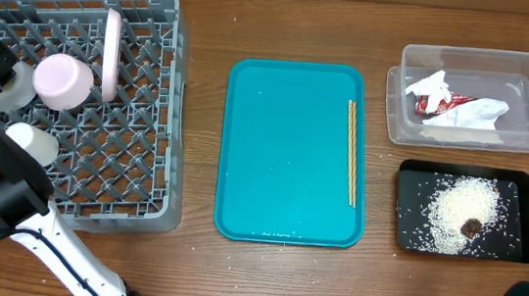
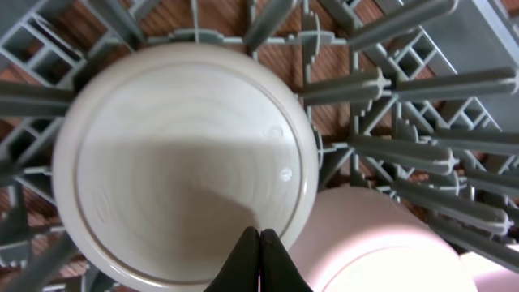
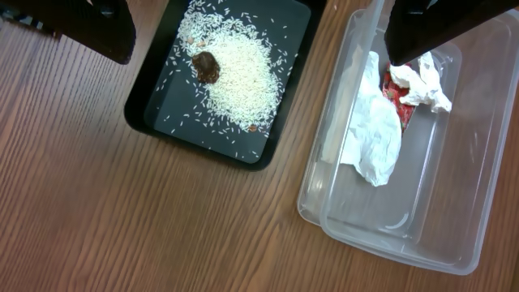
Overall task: Sort waste into correct bins and load items into the dishwasher
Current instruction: 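Lift the left gripper out of the rack toward the teal tray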
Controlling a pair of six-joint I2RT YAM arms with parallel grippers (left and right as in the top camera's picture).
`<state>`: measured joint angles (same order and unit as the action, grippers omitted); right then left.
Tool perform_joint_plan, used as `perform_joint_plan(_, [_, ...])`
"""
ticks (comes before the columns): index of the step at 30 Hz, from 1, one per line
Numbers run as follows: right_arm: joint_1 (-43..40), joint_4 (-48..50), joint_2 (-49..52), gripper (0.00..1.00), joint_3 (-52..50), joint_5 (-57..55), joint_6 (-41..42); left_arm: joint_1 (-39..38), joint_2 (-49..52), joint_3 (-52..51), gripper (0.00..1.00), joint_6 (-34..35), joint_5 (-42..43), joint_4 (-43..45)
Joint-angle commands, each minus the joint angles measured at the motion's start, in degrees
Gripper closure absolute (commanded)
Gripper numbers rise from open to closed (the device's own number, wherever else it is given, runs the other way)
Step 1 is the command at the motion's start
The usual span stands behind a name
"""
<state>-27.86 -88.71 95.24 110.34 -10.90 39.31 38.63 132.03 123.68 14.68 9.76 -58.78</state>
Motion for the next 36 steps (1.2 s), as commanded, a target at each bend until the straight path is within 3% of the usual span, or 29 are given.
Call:
perform_joint_plan(1, [-0.1, 0.2, -0.1, 0.0, 1.1, -0.6, -0.2, 0.9, -4.5, 0.2, 0.96, 0.8, 5.5, -0.1])
perform_joint_plan(8, [-0.1, 0.2, -0.1, 0.0, 1.1, -0.6, -0.2, 2.9, -17.7, 0.2, 0.96, 9.9, 15.8, -0.1])
perform_joint_plan(9, [-0.1, 0.2, -0.1, 0.0, 1.1, -0.6, -0.2, 3.1, -19.5, 0.2, 0.9, 10.8, 19.3, -0.6])
perform_joint_plan(10, [-0.1, 0.2, -0.1, 0.0, 1.1, -0.6, -0.2, 3.1, -21.1, 0.2, 0.76, 11.3, 23.4, -1.2])
perform_joint_plan(11, [-0.1, 0.2, -0.1, 0.0, 1.1, -0.6, -0.2, 3.1, -22.6, 0.2, 0.58, 11.3, 28.2, -2.1])
perform_joint_plan(12, [-0.1, 0.2, -0.1, 0.0, 1.1, -0.6, -0.2, 3.0, -24.6, 0.2, 0.18, 11.3, 35.9, -3.8])
perform_joint_plan(13, [-0.1, 0.2, -0.1, 0.0, 1.1, -0.6, -0.2, 2.8, -25.5, 0.2, 0.02, 11.1, 40.1, -5.2])
perform_joint_plan(17, [-0.1, 0.2, -0.1, 0.0, 1.1, -0.6, -0.2, -0.7, -28.7, 0.2, 0.0, 2.3, 58.3, -13.9])
perform_joint_plan(20, [-0.1, 0.2, -0.1, 0.0, 1.1, -0.6, -0.2, -6.3, -30.2, 0.2, 0.0, -5.6, 61.6, -21.6])
perform_joint_plan(22, [-0.1, 0.2, -0.1, 0.0, 1.1, -0.6, -0.2, -11.6, -30.8, 0.2, 0.0, -9.0, 59.2, -25.6])
perform_joint_plan(27, [-0.1, 0.2, -0.1, 0.0, 1.1, -0.6, -0.2, -28.6, -30.8, 0.2, 0.01, -7.5, 43.0, -29.7])
perform_joint_plan(32, [-0.1, 0.2, -0.1, 0.0, 1.1, -0.6, -0.2, -48.9, -29.9, 0.2, 0.01, 9.7, 12.0, -26.3])
perform_joint_plan(36, [-0.1, 0.2, -0.1, 0.0, 1.1, -0.6, -0.2, -62.7, -26.8, 0.2, 0.06, 23.7, -5.4, -22.7])
